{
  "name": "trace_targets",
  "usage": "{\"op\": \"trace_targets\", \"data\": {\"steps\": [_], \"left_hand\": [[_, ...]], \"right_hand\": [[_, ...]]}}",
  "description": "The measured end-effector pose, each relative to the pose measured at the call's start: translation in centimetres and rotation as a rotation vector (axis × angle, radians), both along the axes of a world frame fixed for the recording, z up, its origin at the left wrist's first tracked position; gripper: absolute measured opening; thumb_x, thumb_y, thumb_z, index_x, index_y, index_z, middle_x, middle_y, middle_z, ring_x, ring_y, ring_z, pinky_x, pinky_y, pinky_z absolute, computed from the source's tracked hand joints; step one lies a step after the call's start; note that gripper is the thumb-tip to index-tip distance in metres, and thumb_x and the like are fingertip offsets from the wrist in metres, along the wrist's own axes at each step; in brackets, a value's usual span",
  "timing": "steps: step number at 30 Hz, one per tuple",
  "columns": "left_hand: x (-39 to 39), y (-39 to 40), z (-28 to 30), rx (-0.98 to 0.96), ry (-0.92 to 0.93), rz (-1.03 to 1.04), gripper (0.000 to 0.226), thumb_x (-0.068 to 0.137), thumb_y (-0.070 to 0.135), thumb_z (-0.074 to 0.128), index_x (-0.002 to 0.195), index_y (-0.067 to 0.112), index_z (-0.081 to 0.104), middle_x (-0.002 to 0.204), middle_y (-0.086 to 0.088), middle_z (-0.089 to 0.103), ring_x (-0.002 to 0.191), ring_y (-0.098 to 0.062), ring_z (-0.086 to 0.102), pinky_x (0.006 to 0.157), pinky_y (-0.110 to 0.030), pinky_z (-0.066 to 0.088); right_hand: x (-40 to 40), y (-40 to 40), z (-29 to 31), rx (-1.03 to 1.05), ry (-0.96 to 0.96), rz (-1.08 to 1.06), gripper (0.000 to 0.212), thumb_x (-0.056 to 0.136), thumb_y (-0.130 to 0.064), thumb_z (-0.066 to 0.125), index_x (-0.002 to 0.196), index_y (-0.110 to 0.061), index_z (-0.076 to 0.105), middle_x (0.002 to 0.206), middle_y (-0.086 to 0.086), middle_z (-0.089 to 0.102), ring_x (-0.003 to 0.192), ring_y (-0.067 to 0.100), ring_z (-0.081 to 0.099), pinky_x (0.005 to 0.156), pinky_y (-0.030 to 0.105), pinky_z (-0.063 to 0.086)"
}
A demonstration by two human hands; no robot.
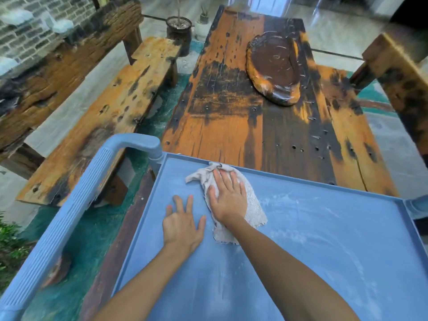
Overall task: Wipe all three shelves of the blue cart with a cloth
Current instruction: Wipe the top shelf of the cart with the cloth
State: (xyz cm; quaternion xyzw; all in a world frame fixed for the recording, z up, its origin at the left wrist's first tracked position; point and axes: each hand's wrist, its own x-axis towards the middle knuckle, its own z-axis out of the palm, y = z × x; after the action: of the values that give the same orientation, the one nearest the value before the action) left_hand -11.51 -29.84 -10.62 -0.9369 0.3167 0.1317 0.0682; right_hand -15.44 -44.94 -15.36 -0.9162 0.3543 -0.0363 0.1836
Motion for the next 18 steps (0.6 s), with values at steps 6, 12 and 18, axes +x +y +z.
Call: {"op": "trace_targets", "data": {"steps": [6, 12, 18], "left_hand": [[-1.6, -5.1, 2.1, 0.21, 0.117, 0.196, 0.079, 0.099, 0.045, 0.028, 0.157, 0.002, -0.002, 0.158, -0.027, 0.008, 0.142, -0.051, 0.026, 0.104, -0.043, 0.042], [-2.3, -6.7, 2.7, 0.23, 0.189, 0.31, 0.075, 0.102, 0.042, 0.029, 0.157, 0.003, -0.005, 0.161, -0.022, 0.0, 0.143, -0.058, 0.014, 0.1, -0.056, 0.046], [-0.8, -8.5, 2.6, 0.278, 0.133, 0.194, 0.061, 0.099, 0.035, 0.04, 0.153, 0.009, 0.028, 0.155, -0.019, 0.018, 0.144, -0.042, 0.026, 0.105, -0.043, 0.042]], "right_hand": [[-6.8, -5.1, -0.1, -0.006, 0.028, -0.132, 0.064, 0.099, -0.058, 0.015, 0.161, -0.042, 0.017, 0.168, -0.019, 0.019, 0.158, 0.012, 0.002, 0.127, 0.043, 0.007], [-13.1, -9.8, 0.3, 0.007, 0.078, -0.327, 0.062, 0.101, -0.057, 0.017, 0.161, -0.043, 0.012, 0.17, -0.018, 0.012, 0.158, 0.012, 0.0, 0.127, 0.042, 0.002], [-18.3, -14.1, 1.1, 0.054, 0.098, -0.377, 0.062, 0.101, -0.059, 0.016, 0.161, -0.044, 0.01, 0.17, -0.018, 0.008, 0.158, 0.011, -0.002, 0.126, 0.042, 0.005]]}}
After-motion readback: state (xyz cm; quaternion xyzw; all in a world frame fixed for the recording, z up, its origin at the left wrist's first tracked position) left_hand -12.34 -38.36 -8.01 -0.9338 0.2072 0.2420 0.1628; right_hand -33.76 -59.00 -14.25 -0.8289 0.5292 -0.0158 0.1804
